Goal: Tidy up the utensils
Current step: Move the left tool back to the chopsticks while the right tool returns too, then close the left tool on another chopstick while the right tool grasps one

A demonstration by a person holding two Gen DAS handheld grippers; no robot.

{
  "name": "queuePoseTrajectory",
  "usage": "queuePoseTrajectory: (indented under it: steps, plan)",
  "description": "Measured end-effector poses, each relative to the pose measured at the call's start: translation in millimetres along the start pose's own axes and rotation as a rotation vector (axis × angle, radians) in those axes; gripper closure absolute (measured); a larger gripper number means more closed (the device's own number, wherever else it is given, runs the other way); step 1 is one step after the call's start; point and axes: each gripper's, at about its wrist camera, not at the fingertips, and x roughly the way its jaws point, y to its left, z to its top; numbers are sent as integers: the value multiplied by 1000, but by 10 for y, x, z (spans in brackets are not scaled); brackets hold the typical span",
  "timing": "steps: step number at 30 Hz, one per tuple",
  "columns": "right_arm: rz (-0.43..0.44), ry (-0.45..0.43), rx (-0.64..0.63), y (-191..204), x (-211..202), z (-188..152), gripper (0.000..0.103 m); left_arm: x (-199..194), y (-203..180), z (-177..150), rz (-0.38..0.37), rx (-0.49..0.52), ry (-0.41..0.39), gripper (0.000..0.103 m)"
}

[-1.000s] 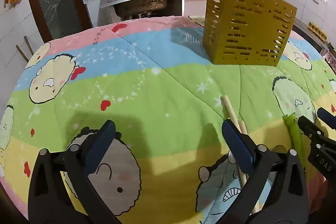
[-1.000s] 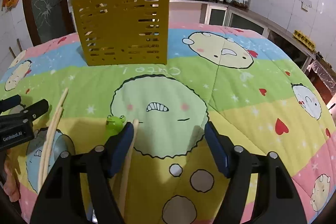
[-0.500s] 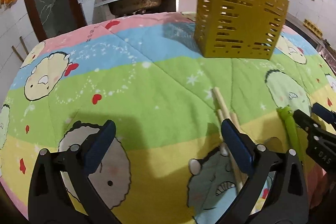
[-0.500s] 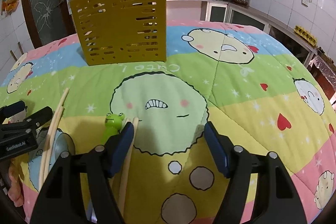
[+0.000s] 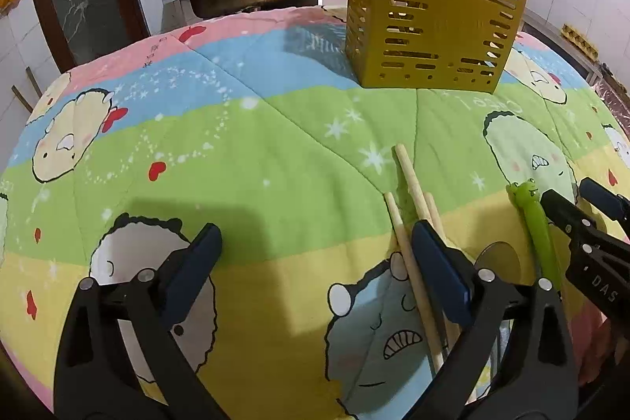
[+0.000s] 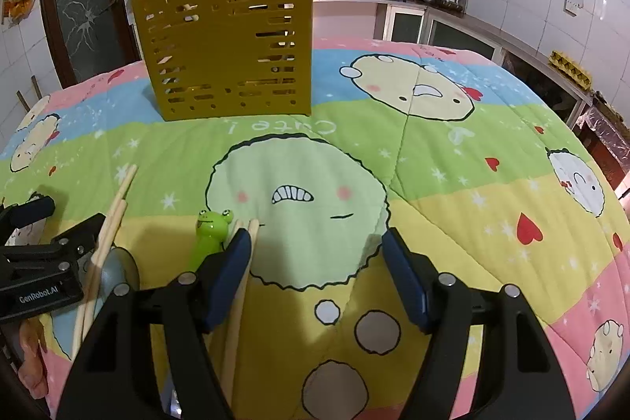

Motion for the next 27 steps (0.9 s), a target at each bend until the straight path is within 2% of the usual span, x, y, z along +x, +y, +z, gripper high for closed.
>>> queuePoseTrajectory:
  steps: [13,18,23,27]
  plan:
    - [-18,24,-40,152,-94,-90,37,-60,-195,-54,-12,34,10,43]
    - [0,38,-40,168,-90,-99,48,-71,-217,-57,-26,37,13,50]
    - [20,63,-24,158,-45,-112,50,-74,-241,-49,-36,41,19,56]
    - [12,68,-42,237,13,-51,63,-42,-273,17,-47,40,33,69]
